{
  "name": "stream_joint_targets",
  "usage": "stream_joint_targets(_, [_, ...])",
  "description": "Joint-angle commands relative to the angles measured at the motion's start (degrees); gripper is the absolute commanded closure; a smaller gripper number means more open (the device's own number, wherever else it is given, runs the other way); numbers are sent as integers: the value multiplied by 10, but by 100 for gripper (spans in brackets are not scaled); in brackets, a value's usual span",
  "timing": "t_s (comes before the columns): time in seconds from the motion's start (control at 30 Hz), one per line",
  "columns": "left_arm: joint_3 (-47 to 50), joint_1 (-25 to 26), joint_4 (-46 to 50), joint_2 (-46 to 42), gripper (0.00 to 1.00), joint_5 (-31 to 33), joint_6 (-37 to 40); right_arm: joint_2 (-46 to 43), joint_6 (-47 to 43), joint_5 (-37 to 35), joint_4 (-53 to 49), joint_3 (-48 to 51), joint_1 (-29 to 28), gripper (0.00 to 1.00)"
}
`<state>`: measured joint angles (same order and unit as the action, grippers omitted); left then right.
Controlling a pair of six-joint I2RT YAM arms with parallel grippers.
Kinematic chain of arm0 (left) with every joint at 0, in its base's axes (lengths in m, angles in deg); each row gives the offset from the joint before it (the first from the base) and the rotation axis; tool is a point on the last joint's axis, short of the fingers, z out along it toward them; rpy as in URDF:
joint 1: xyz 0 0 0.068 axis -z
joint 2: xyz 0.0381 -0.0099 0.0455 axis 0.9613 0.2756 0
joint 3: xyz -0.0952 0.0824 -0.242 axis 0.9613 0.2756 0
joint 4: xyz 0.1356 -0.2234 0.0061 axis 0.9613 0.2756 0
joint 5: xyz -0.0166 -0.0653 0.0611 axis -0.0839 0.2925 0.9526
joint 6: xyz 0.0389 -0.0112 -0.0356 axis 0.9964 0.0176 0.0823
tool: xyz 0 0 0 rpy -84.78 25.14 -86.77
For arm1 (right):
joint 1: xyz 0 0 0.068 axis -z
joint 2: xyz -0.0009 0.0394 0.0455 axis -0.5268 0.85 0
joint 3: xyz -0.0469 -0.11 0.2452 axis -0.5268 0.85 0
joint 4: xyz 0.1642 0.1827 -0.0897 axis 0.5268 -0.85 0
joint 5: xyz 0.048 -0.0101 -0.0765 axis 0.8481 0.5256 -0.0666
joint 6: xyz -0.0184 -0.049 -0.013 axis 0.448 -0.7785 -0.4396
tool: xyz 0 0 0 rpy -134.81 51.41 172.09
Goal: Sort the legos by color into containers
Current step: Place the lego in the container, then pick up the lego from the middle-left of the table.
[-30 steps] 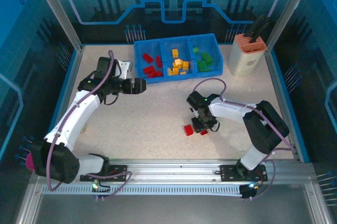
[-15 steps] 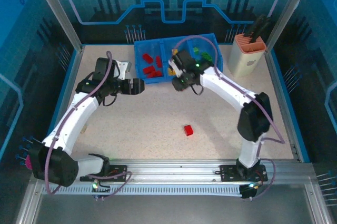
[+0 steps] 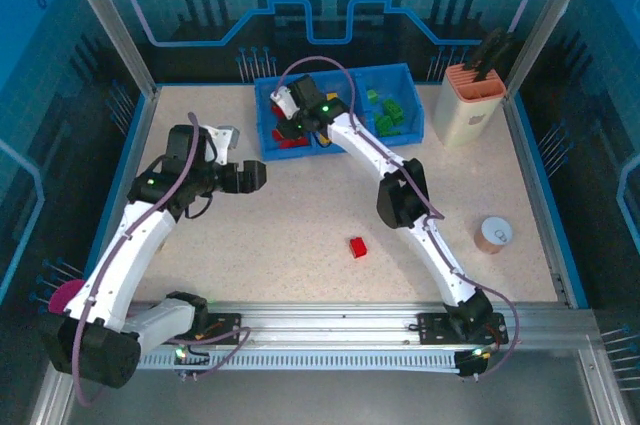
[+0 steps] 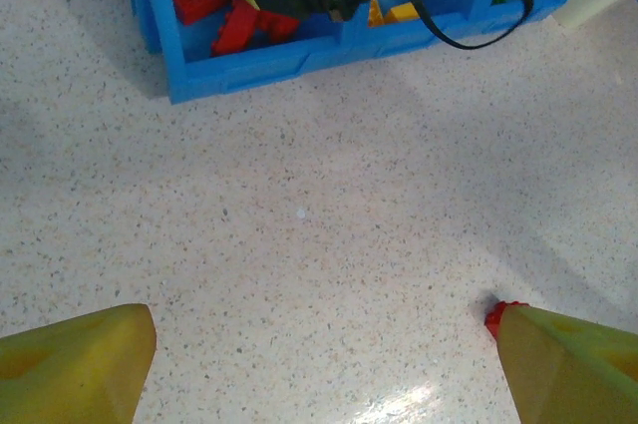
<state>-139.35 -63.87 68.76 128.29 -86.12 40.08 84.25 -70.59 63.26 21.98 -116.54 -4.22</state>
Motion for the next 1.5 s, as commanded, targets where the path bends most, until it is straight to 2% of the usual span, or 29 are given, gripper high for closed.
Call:
stream_joint_targets(0.0, [17, -2, 12, -4, 10, 2, -10, 17, -36, 9, 83, -13, 2, 71])
stream_joint_targets(0.1, [22, -1, 10, 3, 10, -3, -16, 47, -71, -23, 83, -46, -7, 69])
stream_joint_targets(0.23, [19, 5, 13, 15, 10, -1, -18, 55, -99, -39, 90, -42, -17, 67])
stream_joint_targets(0.47, [9, 21, 39, 18, 12, 24, -27, 42, -100, -37, 117, -30, -25, 52])
stream_joint_targets(0.6, [-17, 55, 73, 36, 13, 48, -54, 23, -92, -5, 127, -44, -27, 43])
stream_joint_targets(0.73, [-12, 111, 85, 39, 14, 83, -122, -16, -93, -8, 127, -26, -24, 41])
stream_joint_targets(0.8, [-19, 154, 113, 56, 17, 111, -174, -65, -82, -6, 149, 29, -20, 39])
stream_joint_targets(0.9, [-24, 252, 125, 86, 17, 170, -233, -194, -78, 4, 263, 222, -15, 34])
stream_joint_targets(0.97, [-23, 316, 112, 110, 17, 202, -274, -273, -77, -2, 304, 313, -10, 33])
stream_joint_targets(1.1, [-30, 414, 67, 183, 16, 250, -351, -398, -46, -28, 296, 434, 10, 33])
stream_joint_targets(1.2, [-47, 459, 15, 241, 15, 256, -396, -496, -2, -43, 269, 529, 32, 33])
stream_joint_targets(1.3, [-68, 486, -24, 293, 15, 266, -442, -600, 63, -28, 262, 655, 65, 33])
stream_joint_targets(1.47, [-122, 509, -39, 372, 15, 300, -492, -758, 147, -23, 282, 848, 86, 33])
